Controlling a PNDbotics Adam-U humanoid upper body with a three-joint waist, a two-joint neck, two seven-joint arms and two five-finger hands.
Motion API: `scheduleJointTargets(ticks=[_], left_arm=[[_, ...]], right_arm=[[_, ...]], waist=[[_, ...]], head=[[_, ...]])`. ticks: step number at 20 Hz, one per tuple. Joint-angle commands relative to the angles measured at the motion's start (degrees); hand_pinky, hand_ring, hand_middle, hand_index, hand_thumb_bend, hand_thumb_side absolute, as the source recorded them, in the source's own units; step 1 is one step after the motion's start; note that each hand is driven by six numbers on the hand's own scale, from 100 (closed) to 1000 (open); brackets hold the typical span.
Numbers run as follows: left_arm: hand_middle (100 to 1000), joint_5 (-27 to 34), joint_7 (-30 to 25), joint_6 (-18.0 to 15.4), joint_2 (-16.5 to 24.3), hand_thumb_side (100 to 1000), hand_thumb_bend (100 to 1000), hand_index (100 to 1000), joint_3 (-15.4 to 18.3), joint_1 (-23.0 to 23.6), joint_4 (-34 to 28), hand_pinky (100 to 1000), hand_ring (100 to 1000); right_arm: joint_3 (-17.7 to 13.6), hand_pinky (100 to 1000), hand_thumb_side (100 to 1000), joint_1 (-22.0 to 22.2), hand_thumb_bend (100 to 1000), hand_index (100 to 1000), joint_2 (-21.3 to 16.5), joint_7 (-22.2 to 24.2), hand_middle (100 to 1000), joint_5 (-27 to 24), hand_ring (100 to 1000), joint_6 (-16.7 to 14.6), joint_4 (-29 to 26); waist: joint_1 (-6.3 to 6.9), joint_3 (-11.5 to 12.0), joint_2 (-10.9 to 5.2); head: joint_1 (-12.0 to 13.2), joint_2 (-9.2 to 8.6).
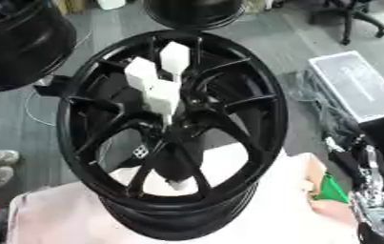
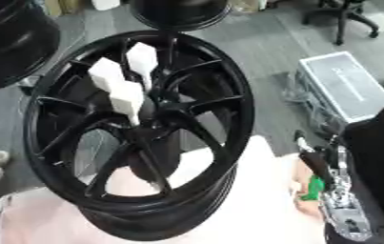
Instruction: Pull the pin out of the wheel hub.
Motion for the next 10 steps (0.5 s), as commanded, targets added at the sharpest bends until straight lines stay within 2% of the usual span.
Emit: scheduleJointTargets(ticks=[1,6,10], left_arm=[[750,-3.1,-2.8,-3.1,-1.8,729,286,797,-4.3,-3.1,3.5,568,582],[761,-8.1,-7.8,-8.1,-6.4,736,328,800,-12.3,-6.9,9.8,566,578],[778,-11.1,-11.7,-11.7,-8.8,736,363,803,-13.7,-8.0,13.4,565,576]], right_arm=[[0.0,429,271,-0.2,346,863,-1.5,0.2,778,0.4,472,-0.1,-0.6],[-0.2,429,270,0.2,346,863,-1.3,0.0,778,0.3,472,-0.1,-0.5],[-0.3,429,269,0.4,347,862,-1.2,-0.1,777,0.2,470,-0.2,-0.4]], waist=[[-0.13,0.4,-0.81],[-0.25,1.2,-0.93],[-0.27,1.4,-0.96]], head=[[-0.3,-0.13],[-0.9,-0.13],[-1.0,-0.13]])
